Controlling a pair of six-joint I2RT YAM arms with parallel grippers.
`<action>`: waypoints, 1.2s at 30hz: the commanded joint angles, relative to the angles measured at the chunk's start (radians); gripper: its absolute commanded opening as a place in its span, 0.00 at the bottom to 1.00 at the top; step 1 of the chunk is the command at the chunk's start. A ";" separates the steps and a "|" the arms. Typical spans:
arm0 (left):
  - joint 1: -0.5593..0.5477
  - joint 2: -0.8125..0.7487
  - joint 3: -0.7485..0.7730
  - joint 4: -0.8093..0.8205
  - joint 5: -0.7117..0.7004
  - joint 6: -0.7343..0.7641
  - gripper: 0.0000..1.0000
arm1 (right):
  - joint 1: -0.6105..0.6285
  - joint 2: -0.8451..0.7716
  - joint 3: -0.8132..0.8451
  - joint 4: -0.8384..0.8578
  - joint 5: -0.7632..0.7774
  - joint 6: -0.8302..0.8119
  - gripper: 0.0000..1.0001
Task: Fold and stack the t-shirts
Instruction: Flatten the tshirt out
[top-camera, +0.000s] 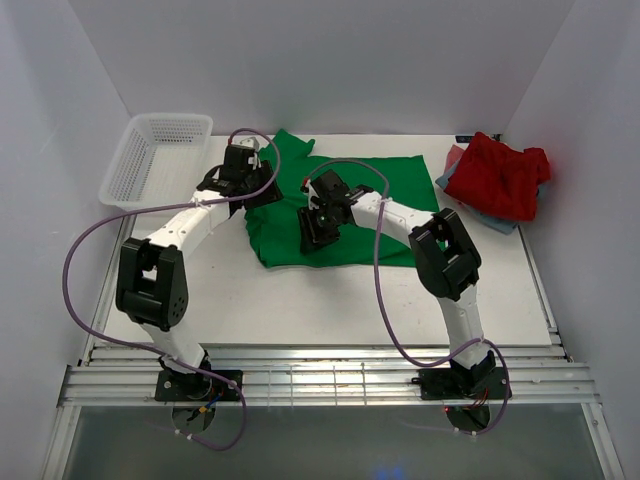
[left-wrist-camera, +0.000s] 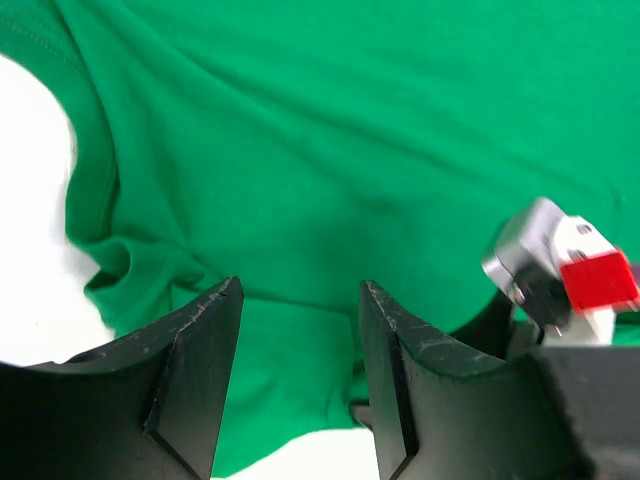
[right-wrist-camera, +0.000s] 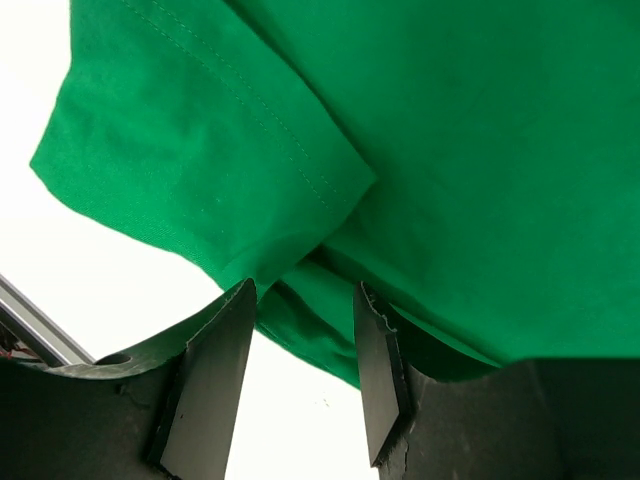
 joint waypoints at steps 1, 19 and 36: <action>-0.009 -0.105 -0.032 0.014 0.017 -0.023 0.61 | 0.009 -0.034 -0.009 0.045 -0.029 0.031 0.50; -0.013 -0.214 -0.129 0.009 -0.017 -0.015 0.61 | 0.016 0.093 0.038 0.125 -0.065 0.057 0.49; -0.013 -0.223 -0.177 0.018 -0.010 -0.021 0.61 | 0.081 -0.123 -0.073 0.227 -0.123 -0.048 0.09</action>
